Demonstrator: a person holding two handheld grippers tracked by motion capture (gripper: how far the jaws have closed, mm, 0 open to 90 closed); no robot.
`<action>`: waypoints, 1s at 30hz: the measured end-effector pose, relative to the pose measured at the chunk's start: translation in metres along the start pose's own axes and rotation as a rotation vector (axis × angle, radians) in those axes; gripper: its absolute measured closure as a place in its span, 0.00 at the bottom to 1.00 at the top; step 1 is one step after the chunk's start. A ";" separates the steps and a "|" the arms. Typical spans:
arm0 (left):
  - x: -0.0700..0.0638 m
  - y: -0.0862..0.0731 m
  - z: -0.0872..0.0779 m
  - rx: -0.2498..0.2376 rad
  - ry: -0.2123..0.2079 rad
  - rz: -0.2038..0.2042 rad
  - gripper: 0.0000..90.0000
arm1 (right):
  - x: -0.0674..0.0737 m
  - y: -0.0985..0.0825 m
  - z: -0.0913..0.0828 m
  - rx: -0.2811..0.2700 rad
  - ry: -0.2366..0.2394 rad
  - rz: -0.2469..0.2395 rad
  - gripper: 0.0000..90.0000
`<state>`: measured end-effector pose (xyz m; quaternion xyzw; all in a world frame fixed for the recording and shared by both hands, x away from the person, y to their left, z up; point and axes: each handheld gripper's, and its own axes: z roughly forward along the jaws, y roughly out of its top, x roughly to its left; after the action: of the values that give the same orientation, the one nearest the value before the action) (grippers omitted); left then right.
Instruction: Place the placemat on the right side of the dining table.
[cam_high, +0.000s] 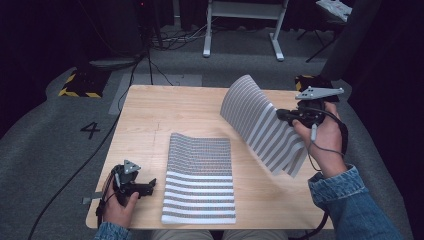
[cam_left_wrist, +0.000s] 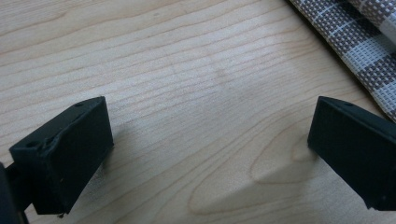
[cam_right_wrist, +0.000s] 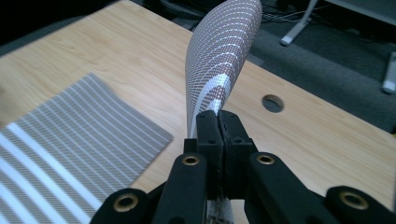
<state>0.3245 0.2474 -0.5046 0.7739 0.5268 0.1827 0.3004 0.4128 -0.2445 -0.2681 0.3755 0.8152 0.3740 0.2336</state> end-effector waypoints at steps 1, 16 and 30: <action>0.000 0.000 0.000 0.000 0.000 0.000 0.00 | -0.003 0.000 0.001 0.004 -0.009 0.000 0.98; 0.000 0.000 0.000 0.001 0.000 0.000 0.00 | -0.051 -0.017 -0.005 -0.002 -0.119 0.035 0.98; 0.000 0.000 0.000 0.000 0.000 0.000 0.00 | -0.079 -0.036 -0.015 0.020 -0.216 0.034 0.98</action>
<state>0.3246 0.2474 -0.5046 0.7739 0.5267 0.1825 0.3005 0.4351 -0.3289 -0.2798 0.4296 0.7827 0.3270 0.3098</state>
